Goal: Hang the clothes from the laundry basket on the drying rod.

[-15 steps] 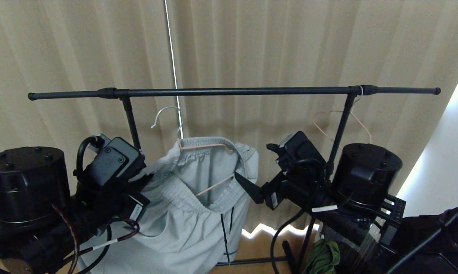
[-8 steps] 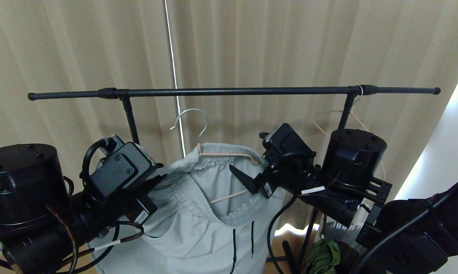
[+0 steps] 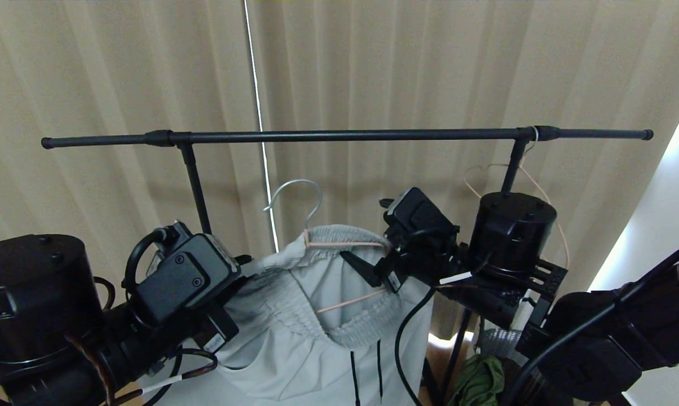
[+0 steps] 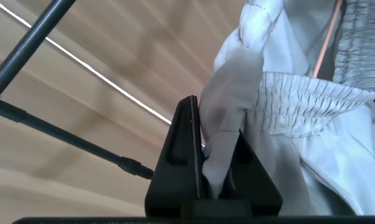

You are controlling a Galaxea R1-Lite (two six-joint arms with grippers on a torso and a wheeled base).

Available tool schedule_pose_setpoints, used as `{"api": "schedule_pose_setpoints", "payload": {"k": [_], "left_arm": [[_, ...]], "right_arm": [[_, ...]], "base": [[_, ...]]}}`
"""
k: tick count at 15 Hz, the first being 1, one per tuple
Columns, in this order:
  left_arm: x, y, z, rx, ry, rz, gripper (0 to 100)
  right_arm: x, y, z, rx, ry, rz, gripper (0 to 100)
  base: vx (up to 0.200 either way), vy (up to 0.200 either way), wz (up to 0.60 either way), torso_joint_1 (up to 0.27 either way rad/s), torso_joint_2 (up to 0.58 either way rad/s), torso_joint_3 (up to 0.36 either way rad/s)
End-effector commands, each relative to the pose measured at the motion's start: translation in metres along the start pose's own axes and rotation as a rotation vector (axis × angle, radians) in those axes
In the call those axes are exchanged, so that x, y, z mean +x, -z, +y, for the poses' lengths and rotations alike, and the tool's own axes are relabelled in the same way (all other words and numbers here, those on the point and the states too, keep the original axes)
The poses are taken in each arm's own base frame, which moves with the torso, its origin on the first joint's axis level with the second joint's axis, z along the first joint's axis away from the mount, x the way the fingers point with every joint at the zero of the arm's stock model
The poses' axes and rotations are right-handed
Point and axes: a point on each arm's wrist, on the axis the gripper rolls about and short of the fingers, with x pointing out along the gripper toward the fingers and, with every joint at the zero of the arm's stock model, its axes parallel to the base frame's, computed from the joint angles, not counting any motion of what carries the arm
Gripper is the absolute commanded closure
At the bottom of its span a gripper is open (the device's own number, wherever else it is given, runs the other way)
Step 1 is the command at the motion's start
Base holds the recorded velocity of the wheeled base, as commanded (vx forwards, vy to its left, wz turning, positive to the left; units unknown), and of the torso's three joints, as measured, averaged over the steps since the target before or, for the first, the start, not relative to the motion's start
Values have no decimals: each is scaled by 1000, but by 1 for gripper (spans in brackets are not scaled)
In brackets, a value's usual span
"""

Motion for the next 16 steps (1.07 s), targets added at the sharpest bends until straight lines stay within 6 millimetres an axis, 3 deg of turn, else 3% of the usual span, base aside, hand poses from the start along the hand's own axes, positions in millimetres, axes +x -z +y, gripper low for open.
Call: {"api": "schedule_pose_setpoints", "payload": {"k": [1, 16], "left_arm": [[-1, -1, 0, 1, 0, -4, 100], [-2, -1, 2, -19, -24, -27, 100]], "right_arm": [[1, 2, 1, 0, -5, 3, 100], [-5, -5, -2, 0, 3, -21, 100]], "base": [[0, 0, 0, 0, 0, 0], [0, 0, 0, 0, 0, 0]]}}
